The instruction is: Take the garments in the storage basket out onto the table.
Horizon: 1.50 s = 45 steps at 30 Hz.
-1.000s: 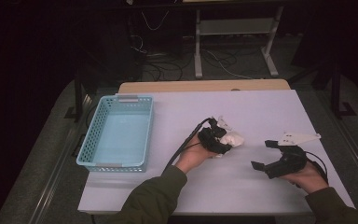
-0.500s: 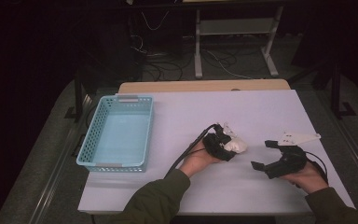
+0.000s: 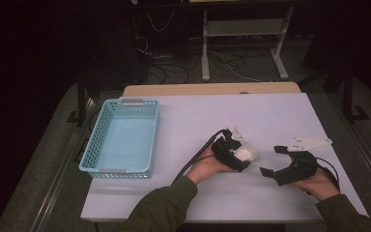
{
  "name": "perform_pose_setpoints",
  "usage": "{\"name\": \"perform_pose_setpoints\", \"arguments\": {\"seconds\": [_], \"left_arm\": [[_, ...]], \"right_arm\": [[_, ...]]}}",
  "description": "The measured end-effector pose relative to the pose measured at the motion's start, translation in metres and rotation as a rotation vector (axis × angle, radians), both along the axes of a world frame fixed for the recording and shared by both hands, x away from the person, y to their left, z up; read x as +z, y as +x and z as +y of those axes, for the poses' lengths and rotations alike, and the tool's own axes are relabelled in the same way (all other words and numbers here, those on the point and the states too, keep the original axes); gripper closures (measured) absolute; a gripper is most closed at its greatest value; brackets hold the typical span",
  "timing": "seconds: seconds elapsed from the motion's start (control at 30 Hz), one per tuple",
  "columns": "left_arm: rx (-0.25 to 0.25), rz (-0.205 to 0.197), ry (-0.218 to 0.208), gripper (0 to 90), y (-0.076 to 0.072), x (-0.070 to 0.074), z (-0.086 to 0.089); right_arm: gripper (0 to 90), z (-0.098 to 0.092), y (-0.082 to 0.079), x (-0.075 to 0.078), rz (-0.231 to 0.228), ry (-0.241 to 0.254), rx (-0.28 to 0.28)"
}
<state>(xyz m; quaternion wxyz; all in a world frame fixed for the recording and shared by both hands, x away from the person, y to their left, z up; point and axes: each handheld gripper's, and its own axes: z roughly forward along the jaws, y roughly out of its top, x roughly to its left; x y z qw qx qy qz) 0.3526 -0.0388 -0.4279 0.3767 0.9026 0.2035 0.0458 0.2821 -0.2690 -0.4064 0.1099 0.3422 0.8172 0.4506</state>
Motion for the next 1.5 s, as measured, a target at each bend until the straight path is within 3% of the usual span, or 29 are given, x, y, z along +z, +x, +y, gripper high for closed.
{"name": "perform_pose_setpoints", "arguments": {"seconds": [0.43,0.6,1.03,1.27,1.5], "left_arm": [[-0.018,0.023,-0.044,0.0,0.001,0.011,0.009],[-0.037,0.02,-0.065,0.0,0.0,0.016,0.014],[-0.021,0.023,-0.089,0.0,0.0,0.024,0.035],[-0.01,0.0,-0.071,0.0,-0.005,0.03,0.058],[0.02,-0.022,-0.09,0.0,-0.013,0.034,0.077]], "right_arm": [[0.0,-0.002,0.0,0.0,-0.001,0.001,0.004],[0.0,-0.002,0.001,0.0,0.004,0.006,0.002],[0.0,-0.004,0.003,0.0,0.009,0.01,-0.006],[0.0,-0.005,0.003,-0.001,0.008,0.008,-0.005],[0.0,-0.005,0.001,0.0,0.004,0.011,-0.008]]}}
